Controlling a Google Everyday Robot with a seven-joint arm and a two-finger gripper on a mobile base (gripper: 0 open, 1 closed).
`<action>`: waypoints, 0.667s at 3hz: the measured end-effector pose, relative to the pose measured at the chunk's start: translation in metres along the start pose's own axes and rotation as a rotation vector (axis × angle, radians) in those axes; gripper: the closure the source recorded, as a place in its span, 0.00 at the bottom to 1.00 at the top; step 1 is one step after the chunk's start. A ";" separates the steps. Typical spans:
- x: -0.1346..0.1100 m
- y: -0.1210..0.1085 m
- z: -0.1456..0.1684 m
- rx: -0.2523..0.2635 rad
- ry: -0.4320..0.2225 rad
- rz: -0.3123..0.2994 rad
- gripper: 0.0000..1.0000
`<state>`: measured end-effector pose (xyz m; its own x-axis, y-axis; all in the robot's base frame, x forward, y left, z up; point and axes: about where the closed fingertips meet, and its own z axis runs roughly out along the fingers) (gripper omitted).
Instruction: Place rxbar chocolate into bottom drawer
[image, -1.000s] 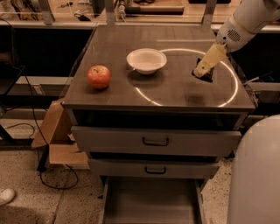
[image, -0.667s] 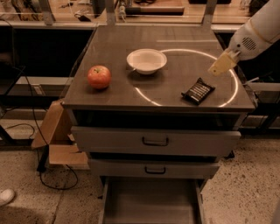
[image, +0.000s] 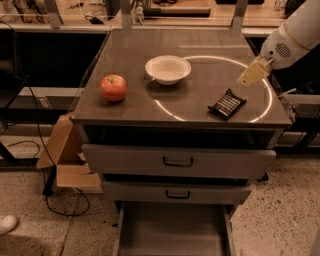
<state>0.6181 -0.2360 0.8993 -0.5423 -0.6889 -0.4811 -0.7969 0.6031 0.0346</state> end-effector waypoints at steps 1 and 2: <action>0.000 0.000 0.000 0.000 0.000 0.000 0.50; 0.000 0.000 0.000 0.000 0.000 0.000 0.27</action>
Offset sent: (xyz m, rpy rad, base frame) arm 0.0000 0.0000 0.0000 0.0000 0.0000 0.0000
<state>0.6182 -0.2360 0.8993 -0.5423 -0.6889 -0.4811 -0.7969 0.6031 0.0347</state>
